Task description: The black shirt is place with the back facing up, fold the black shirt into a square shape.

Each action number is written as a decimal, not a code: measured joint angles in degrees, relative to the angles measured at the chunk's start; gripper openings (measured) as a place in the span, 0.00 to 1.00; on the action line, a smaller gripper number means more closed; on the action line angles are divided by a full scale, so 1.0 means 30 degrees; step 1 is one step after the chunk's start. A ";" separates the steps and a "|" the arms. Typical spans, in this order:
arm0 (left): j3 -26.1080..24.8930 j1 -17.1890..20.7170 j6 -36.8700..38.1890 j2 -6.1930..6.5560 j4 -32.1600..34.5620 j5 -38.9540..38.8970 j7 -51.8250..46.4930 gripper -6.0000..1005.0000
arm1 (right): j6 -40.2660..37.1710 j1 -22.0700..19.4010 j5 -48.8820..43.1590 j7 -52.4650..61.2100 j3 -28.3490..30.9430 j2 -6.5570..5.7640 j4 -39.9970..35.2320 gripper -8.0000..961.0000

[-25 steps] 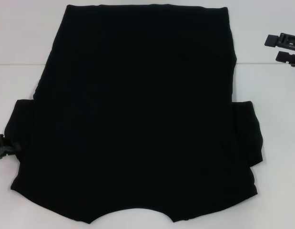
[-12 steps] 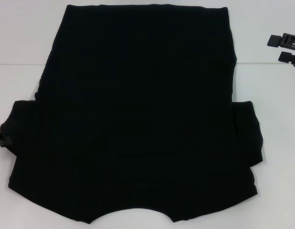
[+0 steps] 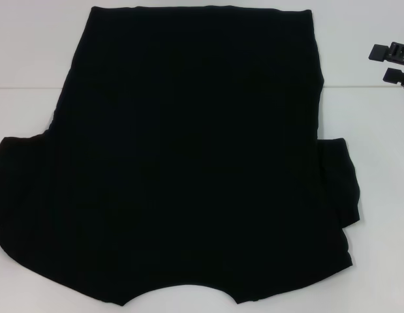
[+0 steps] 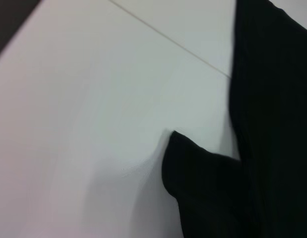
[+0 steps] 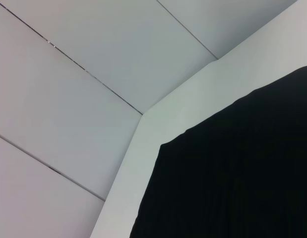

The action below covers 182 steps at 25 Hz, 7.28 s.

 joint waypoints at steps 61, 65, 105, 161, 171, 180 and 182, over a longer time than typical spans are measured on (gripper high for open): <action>0.8870 -0.0010 0.2677 -0.1800 0.4654 -0.3493 0.5732 0.44 | -0.0387 0.0006 -0.1524 0.0104 -0.0202 -0.0498 -0.0027 0.89; 0.8246 -0.0709 0.2640 -0.1094 0.2404 -0.3383 0.3502 0.52 | -0.0640 0.0001 -0.1828 0.0291 -0.0173 -0.0706 0.0055 0.89; 0.2712 -0.0202 -0.2964 -0.0464 -0.3980 -0.3141 -0.2974 0.64 | -0.1101 -0.0348 -0.1846 0.0371 -0.0162 -0.0837 0.0206 0.88; 0.2950 -0.1283 -0.2600 -0.0395 -0.5598 -0.6122 -0.1211 0.64 | -0.0981 -0.0488 -0.1845 0.0293 -0.0045 -0.0780 0.0229 0.86; 0.3101 -0.0946 -0.3442 -0.0399 -0.5510 -0.5797 -0.1236 0.64 | -0.0985 -0.0470 -0.1847 0.0355 -0.0123 -0.0789 0.0235 0.86; 0.3153 -0.0864 -0.4016 -0.0446 -0.5693 -0.4891 -0.1387 0.64 | -0.1021 -0.0469 -0.1846 0.0373 -0.0143 -0.0792 0.0237 0.86; 0.3164 -0.0886 -0.4041 -0.0456 -0.5821 -0.4845 -0.1391 0.64 | -0.1012 -0.0462 -0.1847 0.0387 -0.0158 -0.0792 0.0236 0.86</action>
